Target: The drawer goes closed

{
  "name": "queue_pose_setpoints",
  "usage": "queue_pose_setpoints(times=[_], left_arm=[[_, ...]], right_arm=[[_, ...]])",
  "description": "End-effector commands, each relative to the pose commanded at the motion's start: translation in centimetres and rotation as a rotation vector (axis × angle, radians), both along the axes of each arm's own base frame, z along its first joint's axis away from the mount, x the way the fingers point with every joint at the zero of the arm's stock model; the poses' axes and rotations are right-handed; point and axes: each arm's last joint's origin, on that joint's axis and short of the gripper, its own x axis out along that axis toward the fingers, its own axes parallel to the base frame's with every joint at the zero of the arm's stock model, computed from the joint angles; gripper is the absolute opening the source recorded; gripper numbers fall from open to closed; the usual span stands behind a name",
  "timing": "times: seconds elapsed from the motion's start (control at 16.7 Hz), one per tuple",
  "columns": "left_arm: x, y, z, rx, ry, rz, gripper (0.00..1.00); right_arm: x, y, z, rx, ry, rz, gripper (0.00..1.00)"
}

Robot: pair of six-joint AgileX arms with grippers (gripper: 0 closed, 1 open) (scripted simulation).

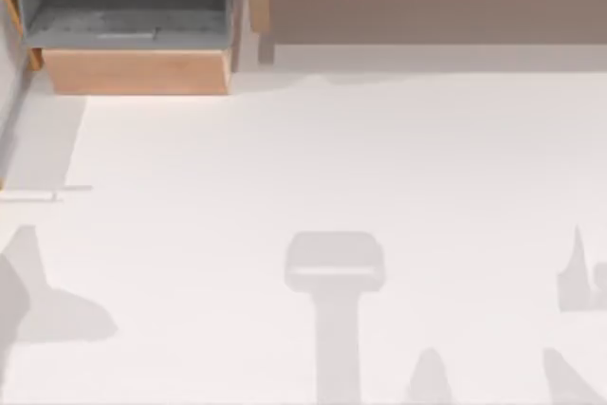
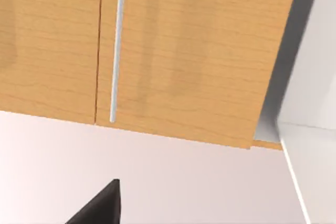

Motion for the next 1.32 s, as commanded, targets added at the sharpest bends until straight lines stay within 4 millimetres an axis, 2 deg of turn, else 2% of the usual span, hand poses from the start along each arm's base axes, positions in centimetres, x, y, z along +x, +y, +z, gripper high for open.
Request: queue_pose_setpoints(times=[0.18,0.36,0.72,1.02,1.26,1.32], left_arm=[[-0.1,1.6,-2.5,0.093,0.053,-0.049,1.00],[0.1,2.1,-3.8,0.132,0.076,-0.087,1.00],[0.2,2.0,-3.9,0.132,0.079,-0.091,1.00],[2.5,2.0,-3.9,0.134,0.078,-0.089,1.00],[2.6,2.0,-3.9,0.134,0.078,-0.089,1.00],[2.6,2.0,-3.9,0.134,0.078,-0.089,0.92]], right_arm=[[0.0,0.0,0.0,0.000,0.000,0.000,1.00],[0.0,0.0,0.0,0.000,0.000,0.000,1.00],[0.0,0.0,0.0,0.000,0.000,0.000,1.00],[0.0,0.0,0.0,0.000,0.000,0.000,1.00],[0.0,0.0,0.0,0.000,0.000,0.000,1.00],[0.0,0.0,0.0,0.000,0.000,0.000,1.00]])
